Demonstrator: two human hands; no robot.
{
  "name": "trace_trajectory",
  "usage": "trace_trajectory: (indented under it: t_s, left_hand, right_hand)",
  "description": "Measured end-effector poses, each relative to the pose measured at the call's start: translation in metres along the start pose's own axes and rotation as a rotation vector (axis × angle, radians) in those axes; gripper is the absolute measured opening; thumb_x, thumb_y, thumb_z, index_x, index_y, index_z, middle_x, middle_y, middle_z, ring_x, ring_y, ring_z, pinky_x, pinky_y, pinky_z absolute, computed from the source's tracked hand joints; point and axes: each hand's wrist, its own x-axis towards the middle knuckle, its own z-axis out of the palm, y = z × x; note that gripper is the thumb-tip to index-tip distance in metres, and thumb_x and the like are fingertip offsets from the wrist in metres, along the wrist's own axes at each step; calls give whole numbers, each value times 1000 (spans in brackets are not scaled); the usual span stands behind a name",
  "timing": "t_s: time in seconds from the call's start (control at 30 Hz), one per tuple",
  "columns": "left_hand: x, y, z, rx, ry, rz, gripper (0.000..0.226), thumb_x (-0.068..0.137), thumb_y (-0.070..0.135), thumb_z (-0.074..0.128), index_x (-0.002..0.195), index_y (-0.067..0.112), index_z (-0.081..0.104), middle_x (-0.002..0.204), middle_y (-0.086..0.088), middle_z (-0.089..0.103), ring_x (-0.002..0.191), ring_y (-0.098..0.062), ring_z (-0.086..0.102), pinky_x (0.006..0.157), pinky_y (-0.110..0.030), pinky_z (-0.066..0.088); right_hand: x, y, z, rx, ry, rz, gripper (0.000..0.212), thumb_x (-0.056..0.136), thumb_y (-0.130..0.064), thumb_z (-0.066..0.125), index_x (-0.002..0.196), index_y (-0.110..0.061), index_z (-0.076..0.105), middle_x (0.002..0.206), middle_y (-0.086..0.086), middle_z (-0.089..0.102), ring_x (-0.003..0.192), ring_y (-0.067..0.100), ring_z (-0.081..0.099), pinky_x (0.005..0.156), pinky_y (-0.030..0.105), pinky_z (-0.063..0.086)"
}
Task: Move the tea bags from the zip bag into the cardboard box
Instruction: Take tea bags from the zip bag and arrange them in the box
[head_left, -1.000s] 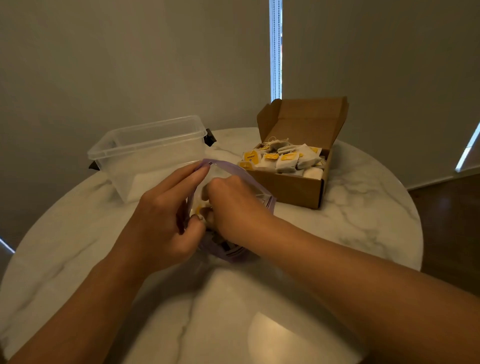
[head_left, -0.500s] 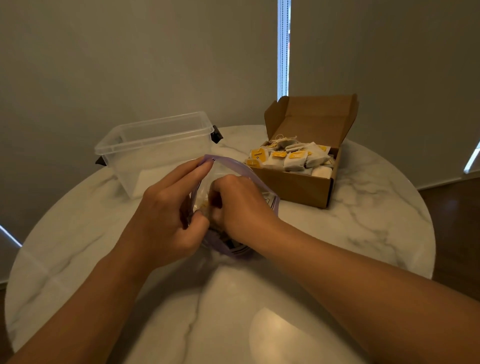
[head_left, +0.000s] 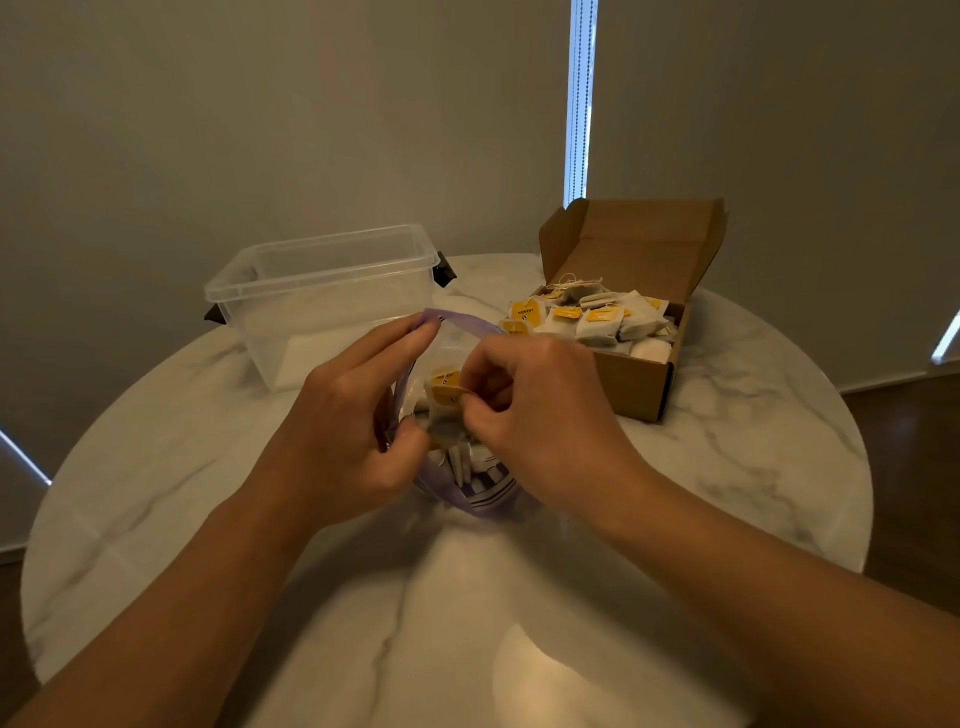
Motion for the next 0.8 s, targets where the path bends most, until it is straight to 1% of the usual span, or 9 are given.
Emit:
trace_trajectory:
  t_s: [0.1,0.2,0.23,0.3,0.37,0.47,0.63,0.7,0.8]
  left_hand:
    - [1,1,0,1,4,8,72,70,2,58,141,0,50,145,-7,51,104,-33,45,84,-1,37]
    - [0,1,0,-6,-8,8,72,71,3,59,142,1,50,145,-7,51,103,-34,45,85,-13,45]
    - [0,0,0,-10,-10,4,72,71,4,59,142,3,49,146,-6,51,103,-32,49,84,-11,45]
    - [0,-2,0,-12,-16,-1,72,72,5,59,144,5,49,147,-3,50,104,-27,54,83,-1,40]
    - [0,-2,0,-4,-20,-4,72,72,5,60,143,4,49,147,-4,49,104,-27,52,84,3,37]
    - [0,-1,0,0,-18,-6,71,72,4,61,142,1,49,145,-6,50,103,-33,45,82,5,35]
    - [0,1,-1,-17,-40,-7,71,72,5,61,142,2,50,145,-5,51,101,-29,46,81,5,33]
    - [0,2,-2,-46,-58,-2,70,73,7,61,143,3,49,145,-4,51,93,-17,51,76,6,36]
    - [1,4,-2,-95,-64,7,68,77,12,58,143,4,49,145,-3,50,83,11,55,65,2,39]
  right_hand:
    - [3,0,-7,54,28,-16,11,84,-12,74,89,-22,72,81,-9,69,73,3,65,68,22,58]
    - [5,-1,-12,83,62,-67,11,83,-11,74,89,-20,72,80,-8,69,73,4,65,67,24,58]
    - [5,-2,-13,89,69,-85,11,83,-11,74,90,-20,71,80,-8,69,73,4,65,67,24,57]
    - [4,-2,-17,107,71,-107,11,84,-11,73,91,-19,71,81,-8,69,73,4,65,68,24,57]
    - [2,-2,-21,132,62,-102,12,84,-11,73,92,-20,71,81,-9,68,73,3,65,68,23,57]
    - [-1,3,-28,213,31,-47,11,83,-9,74,89,-18,72,79,-8,69,73,7,68,65,27,59]
    - [-3,20,-53,460,-4,113,11,80,-4,74,89,-10,73,78,4,73,73,18,72,64,35,61]
    - [3,30,-66,523,36,178,11,79,-4,75,87,-10,72,78,4,73,73,19,72,63,34,60]
    - [19,48,-87,550,116,234,9,76,-6,75,84,-10,71,79,7,74,76,23,73,64,36,60]
